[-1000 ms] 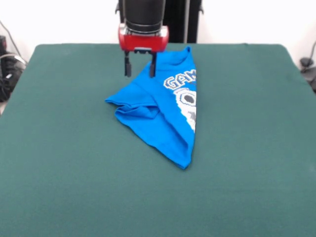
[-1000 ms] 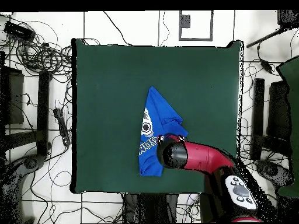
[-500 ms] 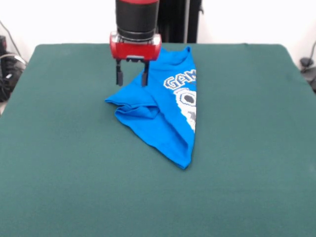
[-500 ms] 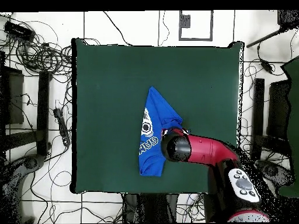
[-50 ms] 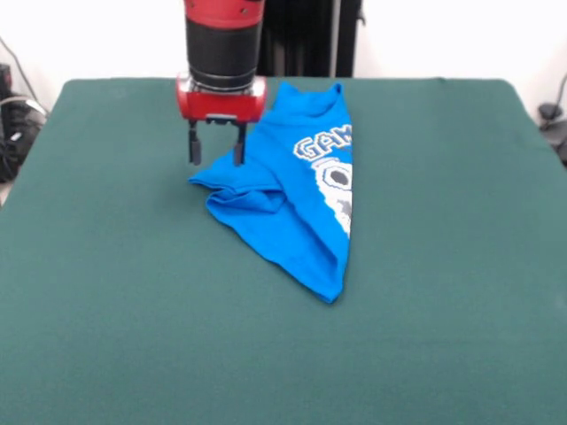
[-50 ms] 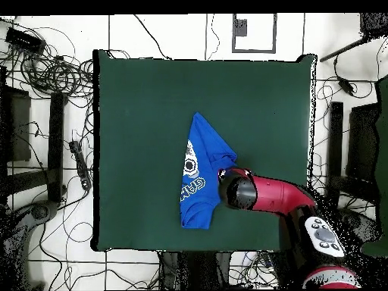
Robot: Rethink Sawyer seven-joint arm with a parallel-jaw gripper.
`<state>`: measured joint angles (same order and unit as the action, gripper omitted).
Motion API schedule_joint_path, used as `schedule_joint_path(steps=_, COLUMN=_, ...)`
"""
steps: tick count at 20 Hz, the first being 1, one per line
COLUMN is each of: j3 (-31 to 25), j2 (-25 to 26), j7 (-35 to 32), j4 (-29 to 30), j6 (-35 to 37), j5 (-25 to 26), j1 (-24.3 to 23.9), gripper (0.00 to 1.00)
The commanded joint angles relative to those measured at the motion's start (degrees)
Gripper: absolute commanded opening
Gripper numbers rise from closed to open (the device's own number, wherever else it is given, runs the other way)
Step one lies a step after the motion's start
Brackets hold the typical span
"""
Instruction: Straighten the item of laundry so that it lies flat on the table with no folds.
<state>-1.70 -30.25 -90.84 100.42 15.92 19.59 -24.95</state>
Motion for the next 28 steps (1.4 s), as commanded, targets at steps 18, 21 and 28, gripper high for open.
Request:
schedule_joint_path(steps=18, j3=-8.62, j2=2.65, j7=0.16, j4=-1.11, j6=2.94, j5=6.67, j1=-1.88, gripper=1.0)
schedule_joint_path(steps=21, j3=-8.49, j2=2.1, j7=-0.66, j4=-0.4, j6=2.85, j5=6.28, j1=-1.3, gripper=1.0)
schedule_joint_path(steps=28, j3=-8.29, j2=1.95, j7=-2.35, j4=0.23, j6=2.24, j5=5.43, j1=-0.16, gripper=1.0)
